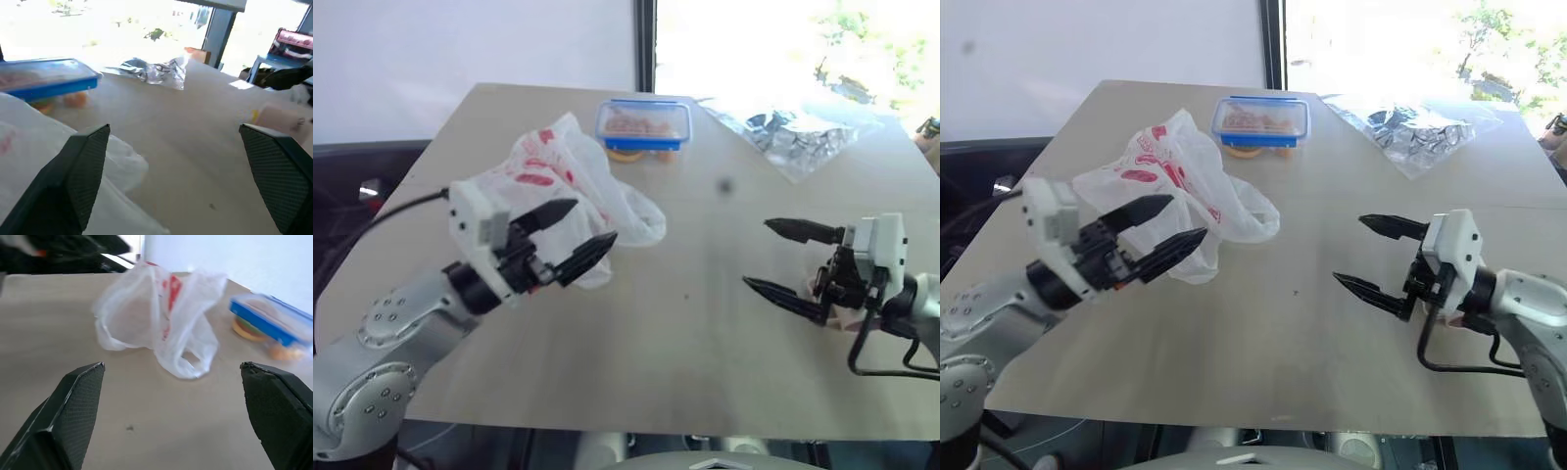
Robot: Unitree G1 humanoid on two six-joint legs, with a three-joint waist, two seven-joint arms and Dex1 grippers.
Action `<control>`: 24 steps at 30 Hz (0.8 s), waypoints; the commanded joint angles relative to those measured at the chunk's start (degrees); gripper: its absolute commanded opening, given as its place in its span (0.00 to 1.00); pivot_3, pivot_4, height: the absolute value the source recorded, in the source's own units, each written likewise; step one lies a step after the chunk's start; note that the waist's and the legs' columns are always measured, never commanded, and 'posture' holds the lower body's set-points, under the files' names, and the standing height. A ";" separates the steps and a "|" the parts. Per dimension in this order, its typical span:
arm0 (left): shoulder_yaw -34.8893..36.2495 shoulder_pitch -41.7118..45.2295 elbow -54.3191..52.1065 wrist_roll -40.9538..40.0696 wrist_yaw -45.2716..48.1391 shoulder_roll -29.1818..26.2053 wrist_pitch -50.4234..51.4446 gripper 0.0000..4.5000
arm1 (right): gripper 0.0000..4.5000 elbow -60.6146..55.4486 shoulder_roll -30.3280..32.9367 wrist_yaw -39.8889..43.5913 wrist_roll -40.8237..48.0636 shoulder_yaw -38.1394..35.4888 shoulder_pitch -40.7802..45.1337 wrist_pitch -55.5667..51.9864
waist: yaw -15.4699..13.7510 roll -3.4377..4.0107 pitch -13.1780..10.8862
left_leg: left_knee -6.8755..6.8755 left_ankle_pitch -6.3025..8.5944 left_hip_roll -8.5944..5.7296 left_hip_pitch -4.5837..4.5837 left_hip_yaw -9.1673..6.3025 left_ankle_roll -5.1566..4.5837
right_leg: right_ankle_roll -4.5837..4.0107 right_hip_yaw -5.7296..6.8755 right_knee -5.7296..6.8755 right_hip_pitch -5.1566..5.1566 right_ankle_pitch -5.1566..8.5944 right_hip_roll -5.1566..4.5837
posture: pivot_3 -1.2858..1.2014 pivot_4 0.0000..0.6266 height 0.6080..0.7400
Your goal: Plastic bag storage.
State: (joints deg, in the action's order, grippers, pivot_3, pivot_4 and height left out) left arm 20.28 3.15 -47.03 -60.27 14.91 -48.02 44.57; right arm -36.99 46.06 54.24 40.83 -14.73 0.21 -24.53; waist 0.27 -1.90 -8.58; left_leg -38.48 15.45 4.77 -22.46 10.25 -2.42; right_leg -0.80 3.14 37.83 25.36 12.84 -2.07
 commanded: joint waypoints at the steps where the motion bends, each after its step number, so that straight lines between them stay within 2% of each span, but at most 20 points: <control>1: -0.72 0.48 -5.98 -1.85 -12.27 -4.25 8.69 0.99 | 1.00 -0.20 4.68 8.25 1.60 -7.31 -4.54 1.85 | -0.19 -0.01 -0.01 | 0.00 0.00 0.00 0.00 -0.01 0.00 | 0.09 0.00 0.01 -0.01 0.05 -0.02 | 0.52 0.24 1.00; 4: 0.17 1.14 -5.57 -4.42 -15.97 -7.08 12.67 0.99 | 1.00 0.78 6.20 10.32 2.85 -12.05 -7.08 1.71 | -0.24 -0.01 -0.01 | 0.05 0.02 -0.03 -0.03 -0.13 0.01 | 0.17 -0.04 -0.02 0.00 0.14 -0.06 | 0.52 0.24 1.00; 8: -4.54 3.08 -5.70 1.14 -17.36 -10.87 16.32 0.99 | 1.00 -0.30 5.64 9.55 2.69 -15.95 -10.03 1.72 | -0.64 0.01 -0.03 | 0.04 0.01 -0.18 0.15 -0.34 0.02 | 0.26 0.10 0.02 -0.22 0.30 -0.01 | 0.52 0.24 1.00; 12: -8.41 5.39 -4.09 5.12 -16.51 -10.43 16.37 0.99 | 1.00 -0.83 4.65 8.27 4.99 -20.92 -13.06 0.33 | -1.09 0.05 -0.07 | 0.06 0.02 -0.16 0.53 -0.36 0.03 | 0.25 0.10 0.03 -0.58 0.37 -0.08 | 0.52 0.24 1.00; 16: -11.64 6.50 -2.68 8.05 -13.78 -9.67 16.09 0.99 | 1.00 4.21 5.90 9.70 6.42 -25.82 -15.97 -2.61 | -1.16 0.05 -0.07 | 0.05 0.03 -0.19 0.57 -0.45 0.03 | 0.12 0.17 0.02 -0.69 0.44 -0.18 | 0.52 0.24 1.00; 20: -15.06 9.66 -0.92 11.71 -13.86 -9.24 18.43 0.99 | 1.00 3.22 7.34 11.65 8.19 -25.93 -16.05 -3.63 | -1.11 0.05 -0.07 | 0.05 0.03 -0.23 0.55 -0.47 0.01 | 0.10 0.16 0.02 -0.70 0.42 -0.22 | 0.52 0.24 1.00; 24: -18.67 13.40 -0.33 16.52 -16.70 -8.10 23.04 0.99 | 1.00 0.42 6.56 10.36 6.62 -22.83 -14.60 -1.72 | -1.08 0.05 -0.07 | 0.06 0.02 -0.20 0.56 -0.56 0.01 | 0.25 0.18 0.04 -0.70 0.35 -0.16 | 0.52 0.24 1.00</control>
State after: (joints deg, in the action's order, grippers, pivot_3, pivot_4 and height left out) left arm 1.96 15.92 -46.88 -46.10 -0.42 -56.21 66.54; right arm -34.76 52.72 64.78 47.49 -37.56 -14.73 -27.31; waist -0.80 -1.85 -8.65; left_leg -38.40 15.47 4.55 -21.89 9.67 -2.41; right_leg -0.54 3.32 37.87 24.66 13.19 -2.22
